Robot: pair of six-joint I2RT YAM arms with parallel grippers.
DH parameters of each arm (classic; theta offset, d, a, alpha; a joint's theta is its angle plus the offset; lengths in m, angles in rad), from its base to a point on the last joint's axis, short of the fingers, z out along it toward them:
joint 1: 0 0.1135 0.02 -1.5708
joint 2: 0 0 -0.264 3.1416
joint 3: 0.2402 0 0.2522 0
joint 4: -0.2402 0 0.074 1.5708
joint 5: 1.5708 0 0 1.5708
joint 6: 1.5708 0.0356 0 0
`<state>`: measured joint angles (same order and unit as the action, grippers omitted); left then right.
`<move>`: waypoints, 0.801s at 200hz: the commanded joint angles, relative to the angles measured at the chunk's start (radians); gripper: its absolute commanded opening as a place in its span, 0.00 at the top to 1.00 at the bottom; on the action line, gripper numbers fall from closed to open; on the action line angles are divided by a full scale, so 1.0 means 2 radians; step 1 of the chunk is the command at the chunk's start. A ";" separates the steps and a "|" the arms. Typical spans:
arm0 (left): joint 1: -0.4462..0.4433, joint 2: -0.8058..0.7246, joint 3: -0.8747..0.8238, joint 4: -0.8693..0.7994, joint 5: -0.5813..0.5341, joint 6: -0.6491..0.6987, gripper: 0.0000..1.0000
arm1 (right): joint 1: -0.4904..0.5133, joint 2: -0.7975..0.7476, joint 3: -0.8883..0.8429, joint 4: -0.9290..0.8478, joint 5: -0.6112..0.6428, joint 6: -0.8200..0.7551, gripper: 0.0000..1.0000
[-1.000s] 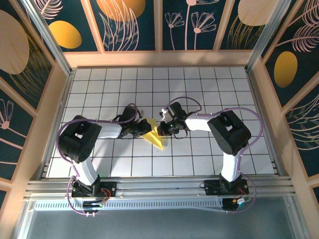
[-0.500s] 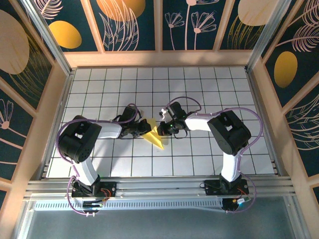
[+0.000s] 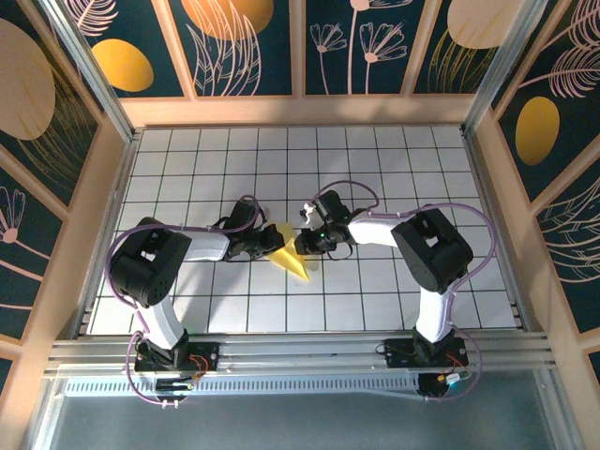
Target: Fold a paper plane with a square sheet of paper (fold left side to right side)
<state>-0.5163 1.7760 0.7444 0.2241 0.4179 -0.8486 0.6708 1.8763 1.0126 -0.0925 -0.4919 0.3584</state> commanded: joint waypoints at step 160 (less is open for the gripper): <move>0.001 0.009 -0.009 -0.035 -0.033 0.007 0.98 | 0.028 -0.095 -0.096 0.032 -0.091 0.062 1.00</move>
<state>-0.5175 1.7756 0.7433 0.2253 0.4141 -0.8486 0.7147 1.6676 0.8345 -0.0845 -0.6571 0.4557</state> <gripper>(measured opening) 0.044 0.047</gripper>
